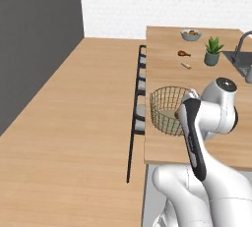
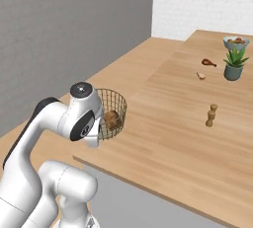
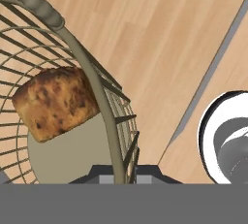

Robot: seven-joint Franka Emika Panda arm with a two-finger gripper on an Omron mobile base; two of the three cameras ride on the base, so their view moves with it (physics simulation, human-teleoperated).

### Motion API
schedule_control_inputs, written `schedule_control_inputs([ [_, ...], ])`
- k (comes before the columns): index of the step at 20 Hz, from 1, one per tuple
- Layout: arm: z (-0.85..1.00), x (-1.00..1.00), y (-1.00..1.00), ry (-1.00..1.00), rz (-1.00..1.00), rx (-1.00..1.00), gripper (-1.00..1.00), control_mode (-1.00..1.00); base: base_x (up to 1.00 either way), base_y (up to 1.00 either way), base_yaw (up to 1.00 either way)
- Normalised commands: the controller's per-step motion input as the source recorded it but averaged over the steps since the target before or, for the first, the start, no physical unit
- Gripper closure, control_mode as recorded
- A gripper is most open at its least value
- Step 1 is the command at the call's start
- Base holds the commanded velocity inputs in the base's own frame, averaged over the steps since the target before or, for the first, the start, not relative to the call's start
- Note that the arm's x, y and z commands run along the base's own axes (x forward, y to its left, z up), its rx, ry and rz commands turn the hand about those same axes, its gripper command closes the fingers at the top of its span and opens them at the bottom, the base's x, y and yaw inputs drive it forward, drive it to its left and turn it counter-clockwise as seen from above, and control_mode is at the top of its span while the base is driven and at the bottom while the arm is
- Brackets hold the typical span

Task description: Open the cabinet, pick up the bread from the cabinet and place it in the basket. Then move the basket to the dining counter.

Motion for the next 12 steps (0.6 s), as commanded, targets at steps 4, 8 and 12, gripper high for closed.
schedule_control_inputs([
  [4,0.00,0.00,0.00,0.00,0.00,0.00,1.00,1.00,0.31,0.00,-0.06],
  [8,0.00,0.72,-0.17,-0.01,-0.12,0.01,1.00,-1.00,0.00,0.00,0.00],
  [12,0.00,1.00,-0.32,0.01,-0.15,0.00,1.00,-1.00,0.00,0.00,0.00],
])
